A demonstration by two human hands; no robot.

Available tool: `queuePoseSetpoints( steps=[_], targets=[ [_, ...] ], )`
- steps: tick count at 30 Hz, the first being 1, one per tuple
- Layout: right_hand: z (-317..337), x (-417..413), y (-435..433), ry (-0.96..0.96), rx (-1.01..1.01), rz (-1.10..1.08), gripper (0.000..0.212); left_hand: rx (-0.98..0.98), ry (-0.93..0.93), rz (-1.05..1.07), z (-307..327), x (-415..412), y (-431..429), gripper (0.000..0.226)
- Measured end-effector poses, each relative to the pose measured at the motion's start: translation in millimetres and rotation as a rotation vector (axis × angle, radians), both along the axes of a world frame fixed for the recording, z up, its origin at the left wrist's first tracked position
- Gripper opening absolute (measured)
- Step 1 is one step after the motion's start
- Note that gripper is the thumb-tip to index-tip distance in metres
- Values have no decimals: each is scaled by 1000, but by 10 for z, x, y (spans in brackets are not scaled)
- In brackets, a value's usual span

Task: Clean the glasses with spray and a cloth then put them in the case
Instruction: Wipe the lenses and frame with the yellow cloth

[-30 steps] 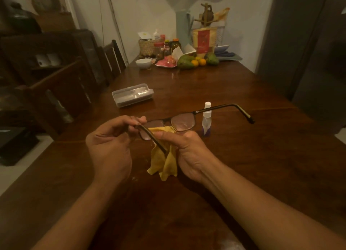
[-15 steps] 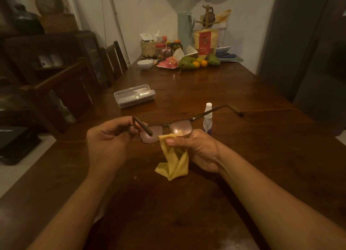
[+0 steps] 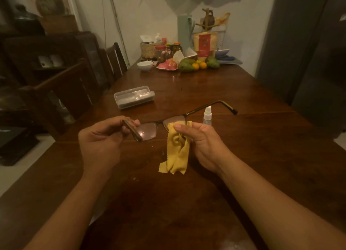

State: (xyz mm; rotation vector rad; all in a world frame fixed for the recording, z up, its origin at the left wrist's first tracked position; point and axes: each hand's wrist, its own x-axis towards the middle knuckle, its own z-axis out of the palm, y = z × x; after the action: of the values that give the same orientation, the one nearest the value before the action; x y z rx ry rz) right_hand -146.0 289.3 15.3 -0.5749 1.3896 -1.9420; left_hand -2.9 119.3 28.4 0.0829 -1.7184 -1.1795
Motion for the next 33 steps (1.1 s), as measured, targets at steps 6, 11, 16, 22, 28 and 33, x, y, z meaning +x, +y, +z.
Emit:
queuePoseSetpoints(
  steps=[6,11,16,22,28,33],
  targets=[
    [-38,5,-29,70,-1,-58,3,-42,26,-60,-1,24,-16,32],
    [-42,-19,-31,154,-8,-94,14,-70,59,-80,-3,26,-17,31],
    [-25,-20,-19,196,-46,-132,20,-83,79,-114,-4,14,-3,33],
    [-33,-72,-3,187,-5,-81,12,-77,123,-158,61,42,18,18],
    [-62,-56,3,231,26,-67,31,-48,117,-203,42,29,34,18],
    [-34,-79,61,391,36,-35,17,-60,118,-190,48,29,1,14]
  ],
)
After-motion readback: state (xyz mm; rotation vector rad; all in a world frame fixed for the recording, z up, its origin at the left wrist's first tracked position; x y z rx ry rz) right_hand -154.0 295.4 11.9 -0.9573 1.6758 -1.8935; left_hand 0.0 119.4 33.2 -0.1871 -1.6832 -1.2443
